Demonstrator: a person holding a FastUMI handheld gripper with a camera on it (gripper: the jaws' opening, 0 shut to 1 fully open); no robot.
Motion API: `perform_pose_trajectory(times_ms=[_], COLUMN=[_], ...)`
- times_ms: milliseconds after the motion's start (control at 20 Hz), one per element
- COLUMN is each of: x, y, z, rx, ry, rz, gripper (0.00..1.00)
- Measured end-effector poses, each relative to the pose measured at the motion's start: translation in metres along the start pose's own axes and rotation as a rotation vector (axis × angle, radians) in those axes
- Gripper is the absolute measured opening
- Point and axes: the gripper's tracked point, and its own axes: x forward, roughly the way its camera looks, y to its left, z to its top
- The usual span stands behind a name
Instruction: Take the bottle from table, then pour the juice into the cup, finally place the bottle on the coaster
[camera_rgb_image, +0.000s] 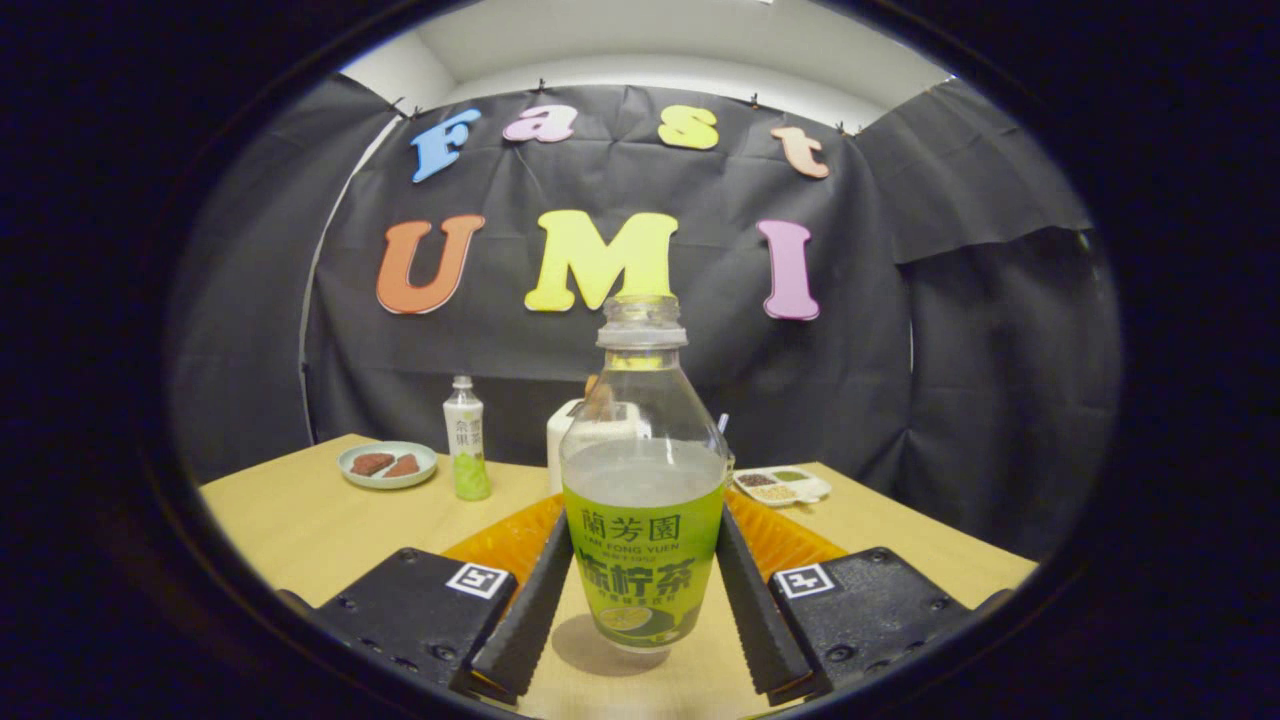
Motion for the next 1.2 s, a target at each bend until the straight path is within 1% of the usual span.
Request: perform_pose_trajectory(times_ms=[300,400,450,550,650,700,800,1000,1100,1200], x=[0.024,0.024,0.024,0.023,0.023,0.021,0.017,-0.004,-0.025,-0.050], y=[0.017,0.016,0.015,0.011,0.009,0.010,0.004,0.001,-0.003,-0.011], z=[-0.055,-0.056,-0.056,-0.058,-0.064,-0.064,-0.059,-0.047,-0.032,-0.015], rx=[-0.028,-0.061,-0.057,-0.029,-0.034,-0.039,-0.038,-0.013,-0.011,-0.017], ry=[0.085,0.049,0.044,0.050,0.068,0.074,0.063,0.053,0.035,0.014], rz=[0.069,0.068,0.068,0.067,0.061,0.065,0.064,0.088,0.102,0.094], gripper=[0.82,0.82,0.82,0.83,0.85,0.85,1.00,1.00,1.00,1.00])
